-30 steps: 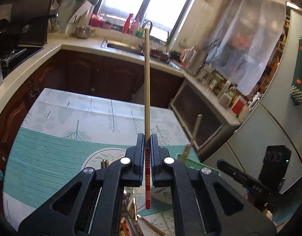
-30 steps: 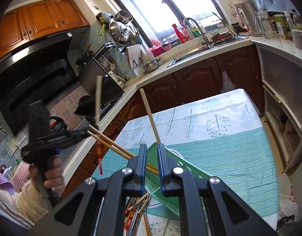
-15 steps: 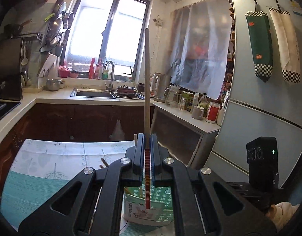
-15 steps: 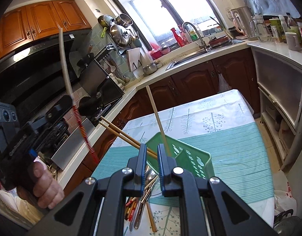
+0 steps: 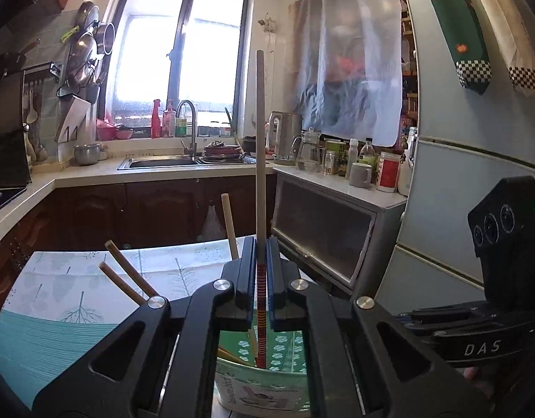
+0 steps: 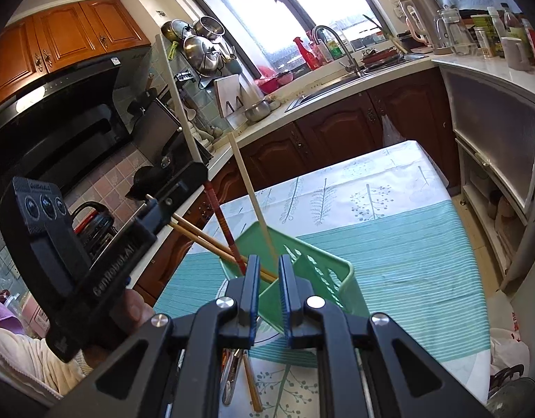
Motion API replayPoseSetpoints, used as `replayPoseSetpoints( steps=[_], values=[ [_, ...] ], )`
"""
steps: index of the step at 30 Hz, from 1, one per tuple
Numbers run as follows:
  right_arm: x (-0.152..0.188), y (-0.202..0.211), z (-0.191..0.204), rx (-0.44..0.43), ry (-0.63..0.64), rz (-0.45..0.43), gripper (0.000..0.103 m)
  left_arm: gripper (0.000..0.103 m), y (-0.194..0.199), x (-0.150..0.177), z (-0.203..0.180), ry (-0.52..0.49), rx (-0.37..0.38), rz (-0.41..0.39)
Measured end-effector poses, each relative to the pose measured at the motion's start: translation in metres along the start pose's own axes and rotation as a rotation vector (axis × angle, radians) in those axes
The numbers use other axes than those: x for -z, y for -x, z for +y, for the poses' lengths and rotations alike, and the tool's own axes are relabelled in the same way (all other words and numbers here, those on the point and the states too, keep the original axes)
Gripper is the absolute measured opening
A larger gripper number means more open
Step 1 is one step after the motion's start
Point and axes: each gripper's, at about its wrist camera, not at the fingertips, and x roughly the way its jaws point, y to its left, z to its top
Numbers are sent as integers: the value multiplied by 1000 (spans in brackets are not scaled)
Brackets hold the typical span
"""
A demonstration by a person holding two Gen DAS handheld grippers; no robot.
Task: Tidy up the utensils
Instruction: 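Lift the chopstick and drop it into the green holder with the left gripper, then lower the left gripper onto the pile and grasp a red-tipped chopstick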
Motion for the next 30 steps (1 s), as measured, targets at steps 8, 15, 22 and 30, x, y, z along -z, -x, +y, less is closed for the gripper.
replayPoseSetpoints(
  steps=[8,15,22,30],
  values=[
    [3,-7,0,1,11,19,11,3,-36,28,5,53,-3,157],
    [3,-8,4,-2,15,29,11,6,-31,40,4,45,-17,276],
    [7,-8,18,-13,51,46,11,7,9,45,4,7,-38,363],
    [20,-10,49,-44,132,95,11,8,73,61,54,47,-196,476]
  ],
)
